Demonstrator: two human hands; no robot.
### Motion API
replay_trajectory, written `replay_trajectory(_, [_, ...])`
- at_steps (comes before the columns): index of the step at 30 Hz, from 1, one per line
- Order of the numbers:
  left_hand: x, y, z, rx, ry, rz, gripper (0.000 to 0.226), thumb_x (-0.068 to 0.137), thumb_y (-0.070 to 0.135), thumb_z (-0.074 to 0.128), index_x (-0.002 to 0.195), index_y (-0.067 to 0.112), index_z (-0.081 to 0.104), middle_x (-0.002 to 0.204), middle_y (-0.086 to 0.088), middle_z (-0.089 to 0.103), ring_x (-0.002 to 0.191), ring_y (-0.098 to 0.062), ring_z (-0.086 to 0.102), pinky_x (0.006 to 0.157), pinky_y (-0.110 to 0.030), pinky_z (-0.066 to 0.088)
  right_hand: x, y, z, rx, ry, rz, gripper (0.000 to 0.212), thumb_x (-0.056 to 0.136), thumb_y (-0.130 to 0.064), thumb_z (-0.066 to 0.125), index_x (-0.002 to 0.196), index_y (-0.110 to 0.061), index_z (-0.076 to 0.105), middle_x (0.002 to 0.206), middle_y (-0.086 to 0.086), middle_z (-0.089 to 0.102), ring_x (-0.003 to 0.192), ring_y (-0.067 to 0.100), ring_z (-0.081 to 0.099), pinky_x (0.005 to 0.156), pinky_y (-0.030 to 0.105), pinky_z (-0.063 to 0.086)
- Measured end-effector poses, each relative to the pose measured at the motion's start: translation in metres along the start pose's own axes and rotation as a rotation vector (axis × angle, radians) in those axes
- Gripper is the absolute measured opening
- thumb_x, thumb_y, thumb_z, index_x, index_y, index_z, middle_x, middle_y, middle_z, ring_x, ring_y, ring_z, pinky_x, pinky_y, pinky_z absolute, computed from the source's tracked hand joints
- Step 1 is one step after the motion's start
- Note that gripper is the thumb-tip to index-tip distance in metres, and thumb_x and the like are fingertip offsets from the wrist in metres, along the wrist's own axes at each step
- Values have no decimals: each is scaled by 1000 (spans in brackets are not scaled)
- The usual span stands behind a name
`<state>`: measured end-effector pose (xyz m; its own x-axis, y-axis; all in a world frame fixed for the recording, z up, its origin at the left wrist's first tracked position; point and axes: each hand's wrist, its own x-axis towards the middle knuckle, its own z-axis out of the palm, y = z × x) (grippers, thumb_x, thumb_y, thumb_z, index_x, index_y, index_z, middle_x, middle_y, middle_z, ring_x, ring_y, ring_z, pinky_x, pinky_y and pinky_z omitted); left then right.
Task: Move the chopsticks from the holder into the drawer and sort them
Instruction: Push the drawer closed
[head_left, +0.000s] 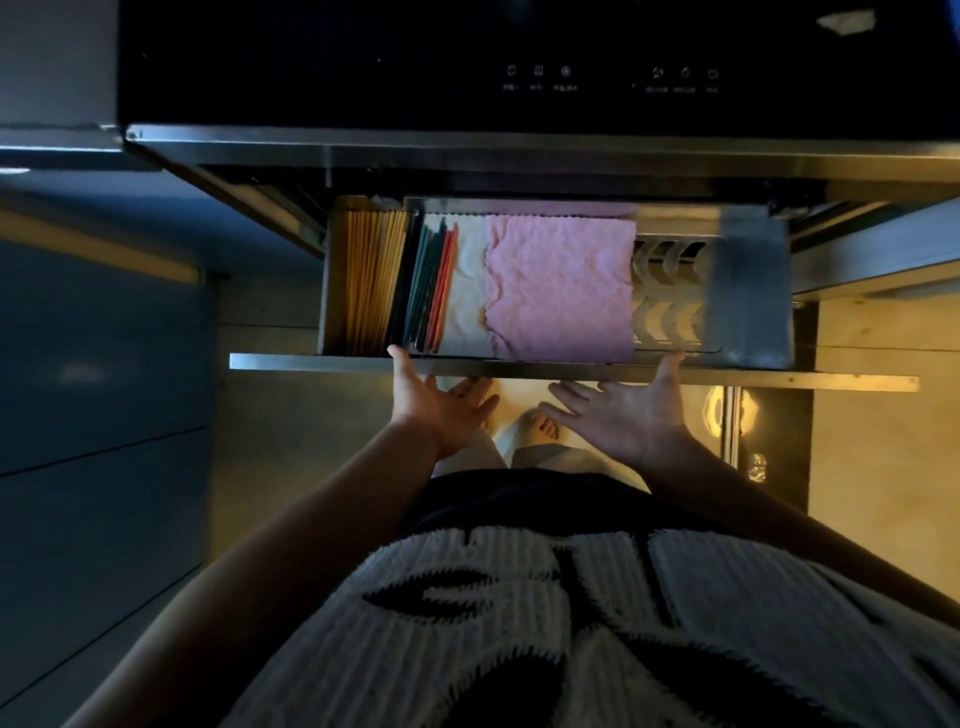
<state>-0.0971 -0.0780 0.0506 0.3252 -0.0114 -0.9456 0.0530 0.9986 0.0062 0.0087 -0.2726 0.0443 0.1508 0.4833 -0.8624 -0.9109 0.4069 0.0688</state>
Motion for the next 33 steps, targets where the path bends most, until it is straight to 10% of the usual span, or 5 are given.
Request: replay_trajectory(33, [62,89,116,295,-323,207,90,86,74,42,153,24,11,150,-20,33,130,-33,47,115,-49,25,76,-64,135,-18,-60,-367,118,65,-88,46,151,-30,-10,161,15,-5,145,42,13,106,69,22])
